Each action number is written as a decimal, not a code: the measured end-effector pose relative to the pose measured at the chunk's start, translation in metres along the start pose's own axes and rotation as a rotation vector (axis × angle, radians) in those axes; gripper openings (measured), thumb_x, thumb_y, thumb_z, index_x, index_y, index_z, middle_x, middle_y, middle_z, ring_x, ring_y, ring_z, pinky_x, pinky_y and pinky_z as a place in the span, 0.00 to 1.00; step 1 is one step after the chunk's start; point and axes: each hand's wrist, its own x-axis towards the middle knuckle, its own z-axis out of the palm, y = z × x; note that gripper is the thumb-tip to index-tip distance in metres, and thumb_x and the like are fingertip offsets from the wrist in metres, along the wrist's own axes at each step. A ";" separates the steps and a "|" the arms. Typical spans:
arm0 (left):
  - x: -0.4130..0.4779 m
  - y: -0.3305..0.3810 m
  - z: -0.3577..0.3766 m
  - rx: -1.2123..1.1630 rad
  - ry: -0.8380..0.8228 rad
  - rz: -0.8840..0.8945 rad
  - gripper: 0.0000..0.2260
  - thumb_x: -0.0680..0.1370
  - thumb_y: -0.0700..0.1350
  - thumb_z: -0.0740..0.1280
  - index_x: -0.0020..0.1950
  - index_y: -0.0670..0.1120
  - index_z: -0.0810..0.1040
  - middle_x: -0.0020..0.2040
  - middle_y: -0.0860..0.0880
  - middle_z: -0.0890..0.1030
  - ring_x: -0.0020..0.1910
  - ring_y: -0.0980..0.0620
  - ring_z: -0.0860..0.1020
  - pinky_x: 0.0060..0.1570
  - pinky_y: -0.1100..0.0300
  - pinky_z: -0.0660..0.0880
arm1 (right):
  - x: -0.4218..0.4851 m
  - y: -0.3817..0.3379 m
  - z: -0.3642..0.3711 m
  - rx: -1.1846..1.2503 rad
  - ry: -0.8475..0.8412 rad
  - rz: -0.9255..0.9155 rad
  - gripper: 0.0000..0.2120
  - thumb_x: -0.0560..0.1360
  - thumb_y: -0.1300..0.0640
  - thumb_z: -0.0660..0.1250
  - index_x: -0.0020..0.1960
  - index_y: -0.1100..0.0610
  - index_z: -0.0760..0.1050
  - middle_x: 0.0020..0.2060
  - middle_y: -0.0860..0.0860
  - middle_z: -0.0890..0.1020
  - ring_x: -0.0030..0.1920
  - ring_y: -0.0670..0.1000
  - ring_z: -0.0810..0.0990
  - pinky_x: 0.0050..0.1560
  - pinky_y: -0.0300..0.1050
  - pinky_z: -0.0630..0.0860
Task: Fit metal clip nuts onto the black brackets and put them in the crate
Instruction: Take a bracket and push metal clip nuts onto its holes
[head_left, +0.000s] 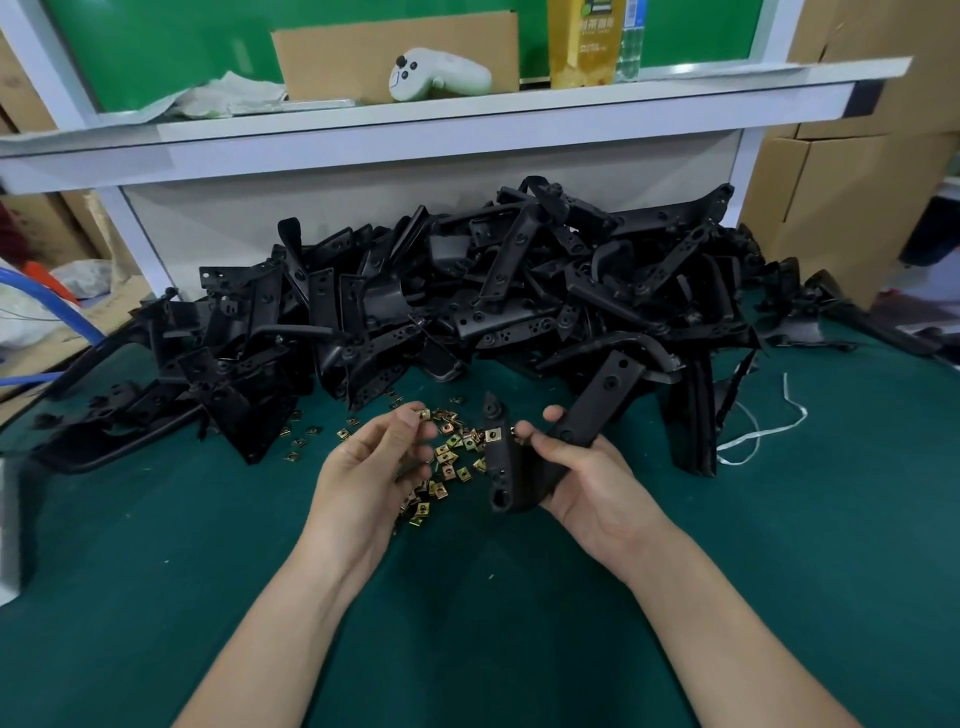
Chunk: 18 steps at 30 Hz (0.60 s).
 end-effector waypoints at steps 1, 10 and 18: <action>0.000 0.000 0.001 0.014 -0.009 0.005 0.10 0.74 0.47 0.71 0.54 0.46 0.85 0.46 0.47 0.85 0.40 0.55 0.80 0.41 0.63 0.79 | 0.000 0.000 0.000 0.001 -0.002 0.000 0.13 0.79 0.69 0.65 0.57 0.53 0.75 0.49 0.54 0.86 0.53 0.56 0.86 0.44 0.55 0.83; -0.003 -0.005 0.005 0.181 -0.024 0.083 0.13 0.79 0.36 0.69 0.50 0.55 0.87 0.45 0.50 0.83 0.40 0.55 0.78 0.41 0.65 0.77 | 0.001 0.001 -0.001 0.011 -0.013 -0.009 0.13 0.79 0.69 0.64 0.56 0.53 0.75 0.48 0.54 0.86 0.52 0.55 0.86 0.43 0.54 0.83; -0.005 -0.004 0.005 0.213 -0.047 0.080 0.13 0.80 0.36 0.68 0.52 0.53 0.86 0.48 0.48 0.85 0.41 0.56 0.80 0.41 0.66 0.78 | -0.001 -0.001 0.000 0.013 -0.012 -0.005 0.13 0.79 0.69 0.65 0.57 0.53 0.75 0.48 0.54 0.86 0.51 0.55 0.86 0.42 0.53 0.83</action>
